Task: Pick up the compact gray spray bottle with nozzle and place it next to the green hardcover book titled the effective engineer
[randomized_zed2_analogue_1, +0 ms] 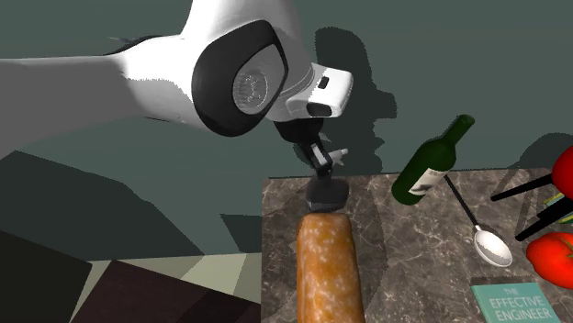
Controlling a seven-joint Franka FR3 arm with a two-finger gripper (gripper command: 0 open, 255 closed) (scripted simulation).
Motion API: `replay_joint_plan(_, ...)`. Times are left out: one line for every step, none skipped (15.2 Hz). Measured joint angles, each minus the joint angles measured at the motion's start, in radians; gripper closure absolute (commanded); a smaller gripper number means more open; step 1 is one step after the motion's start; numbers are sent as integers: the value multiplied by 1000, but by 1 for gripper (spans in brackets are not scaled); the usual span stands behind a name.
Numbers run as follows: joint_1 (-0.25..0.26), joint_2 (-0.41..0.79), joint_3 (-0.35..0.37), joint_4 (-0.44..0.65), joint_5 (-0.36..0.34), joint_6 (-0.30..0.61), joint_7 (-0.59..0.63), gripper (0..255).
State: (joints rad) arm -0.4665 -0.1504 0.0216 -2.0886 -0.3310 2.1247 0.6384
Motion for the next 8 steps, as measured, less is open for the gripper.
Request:
replay_joint_plan(1,-4,1,8,2,-12,-2,255)
replay_joint_plan(2,-5,1,20,5,-25,-7,255)
replay_joint_plan(2,-3,1,35,7,-37,-11,255)
replay_joint_plan(2,-6,2,46,9,-50,-15,255)
replay_joint_plan(2,-5,1,56,11,-60,-20,255)
replay_joint_plan(3,-13,2,64,14,-74,-23,255)
replay_joint_plan(3,-12,2,79,16,-88,-28,255)
replay_joint_plan(4,-15,3,88,18,-100,-30,255)
